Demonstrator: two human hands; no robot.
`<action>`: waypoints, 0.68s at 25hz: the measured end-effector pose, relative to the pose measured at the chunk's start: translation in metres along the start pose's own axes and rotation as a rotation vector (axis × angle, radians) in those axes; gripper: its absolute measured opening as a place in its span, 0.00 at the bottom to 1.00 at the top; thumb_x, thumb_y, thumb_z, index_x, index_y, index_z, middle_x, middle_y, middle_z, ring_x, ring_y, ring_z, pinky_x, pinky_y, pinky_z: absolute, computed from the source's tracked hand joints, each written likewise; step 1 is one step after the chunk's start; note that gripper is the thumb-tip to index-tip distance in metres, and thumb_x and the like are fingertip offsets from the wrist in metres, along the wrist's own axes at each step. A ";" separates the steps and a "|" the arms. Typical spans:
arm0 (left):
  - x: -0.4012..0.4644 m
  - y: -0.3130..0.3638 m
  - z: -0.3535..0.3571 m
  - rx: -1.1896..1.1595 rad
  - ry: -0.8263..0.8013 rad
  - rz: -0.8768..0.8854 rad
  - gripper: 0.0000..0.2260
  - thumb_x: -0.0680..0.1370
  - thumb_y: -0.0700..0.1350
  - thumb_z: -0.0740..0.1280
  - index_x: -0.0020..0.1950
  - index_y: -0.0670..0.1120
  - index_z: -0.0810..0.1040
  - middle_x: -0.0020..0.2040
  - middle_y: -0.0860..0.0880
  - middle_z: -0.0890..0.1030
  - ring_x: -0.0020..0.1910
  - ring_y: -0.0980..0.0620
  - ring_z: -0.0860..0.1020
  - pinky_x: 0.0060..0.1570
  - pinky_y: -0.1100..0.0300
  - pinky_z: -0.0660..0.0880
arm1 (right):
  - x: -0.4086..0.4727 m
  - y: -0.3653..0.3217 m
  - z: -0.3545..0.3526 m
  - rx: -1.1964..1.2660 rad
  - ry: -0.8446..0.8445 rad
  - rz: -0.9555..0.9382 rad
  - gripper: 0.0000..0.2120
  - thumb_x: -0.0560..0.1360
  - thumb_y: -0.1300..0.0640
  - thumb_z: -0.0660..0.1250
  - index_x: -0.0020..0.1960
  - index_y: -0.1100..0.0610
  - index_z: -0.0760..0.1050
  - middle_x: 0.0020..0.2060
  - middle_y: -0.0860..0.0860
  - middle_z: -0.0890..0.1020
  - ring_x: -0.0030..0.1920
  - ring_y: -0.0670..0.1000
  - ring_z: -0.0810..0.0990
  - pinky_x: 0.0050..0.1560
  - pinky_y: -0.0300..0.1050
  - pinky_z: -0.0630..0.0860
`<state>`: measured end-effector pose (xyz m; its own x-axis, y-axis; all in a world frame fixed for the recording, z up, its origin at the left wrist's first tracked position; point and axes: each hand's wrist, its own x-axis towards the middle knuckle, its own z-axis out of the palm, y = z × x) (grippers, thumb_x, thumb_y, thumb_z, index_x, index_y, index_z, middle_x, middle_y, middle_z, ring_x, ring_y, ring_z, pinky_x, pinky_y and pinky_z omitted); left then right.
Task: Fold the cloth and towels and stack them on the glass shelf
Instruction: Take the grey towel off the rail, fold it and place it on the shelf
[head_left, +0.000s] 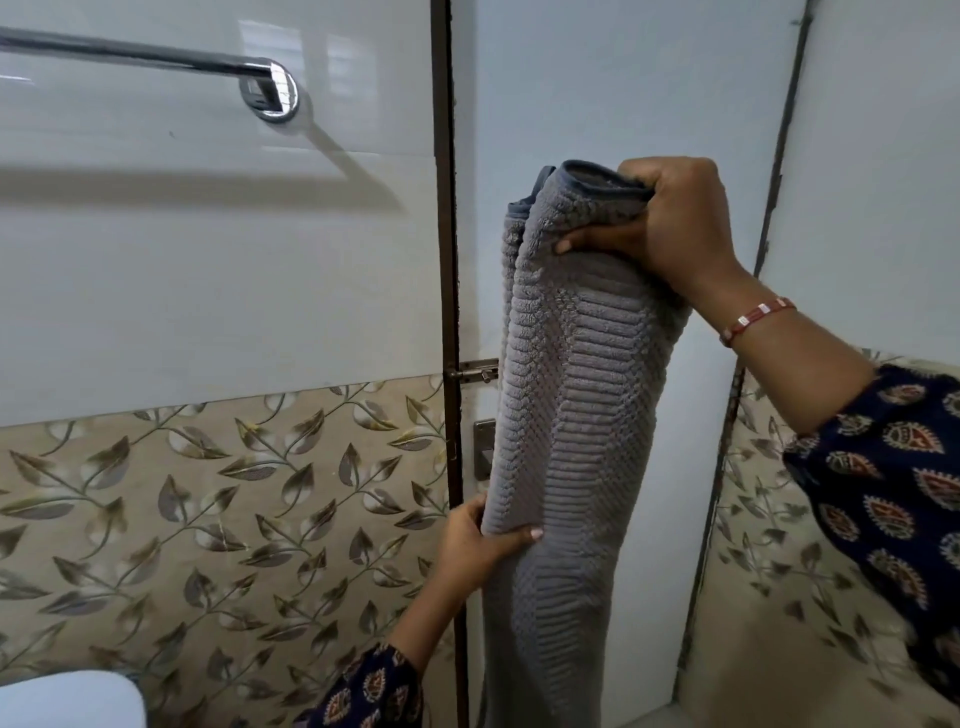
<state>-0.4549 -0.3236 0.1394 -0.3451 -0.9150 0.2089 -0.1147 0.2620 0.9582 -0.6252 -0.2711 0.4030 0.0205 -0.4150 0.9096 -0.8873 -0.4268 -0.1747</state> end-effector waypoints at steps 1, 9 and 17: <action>-0.001 0.000 -0.002 0.084 0.061 0.033 0.16 0.65 0.45 0.77 0.49 0.48 0.76 0.46 0.55 0.80 0.46 0.60 0.78 0.35 0.73 0.75 | -0.001 0.002 -0.003 -0.002 0.002 0.012 0.30 0.52 0.29 0.70 0.24 0.51 0.57 0.21 0.44 0.61 0.26 0.43 0.58 0.29 0.42 0.56; -0.020 -0.011 -0.010 0.615 0.147 0.063 0.14 0.68 0.53 0.73 0.48 0.48 0.76 0.45 0.54 0.70 0.45 0.58 0.70 0.33 0.73 0.64 | 0.003 0.001 -0.005 -0.028 0.058 0.003 0.30 0.54 0.29 0.71 0.30 0.56 0.69 0.23 0.46 0.65 0.26 0.47 0.63 0.27 0.38 0.57; -0.034 -0.009 -0.014 -0.208 -0.056 -0.372 0.29 0.57 0.44 0.69 0.58 0.47 0.73 0.56 0.45 0.78 0.56 0.45 0.76 0.56 0.48 0.75 | 0.009 -0.012 0.001 -0.176 0.085 0.031 0.27 0.59 0.30 0.70 0.35 0.54 0.71 0.31 0.51 0.73 0.34 0.50 0.70 0.27 0.38 0.58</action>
<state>-0.4289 -0.2990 0.1261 -0.3665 -0.9159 -0.1637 -0.0527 -0.1552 0.9865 -0.6137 -0.2706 0.4133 -0.0401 -0.3535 0.9346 -0.9539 -0.2650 -0.1412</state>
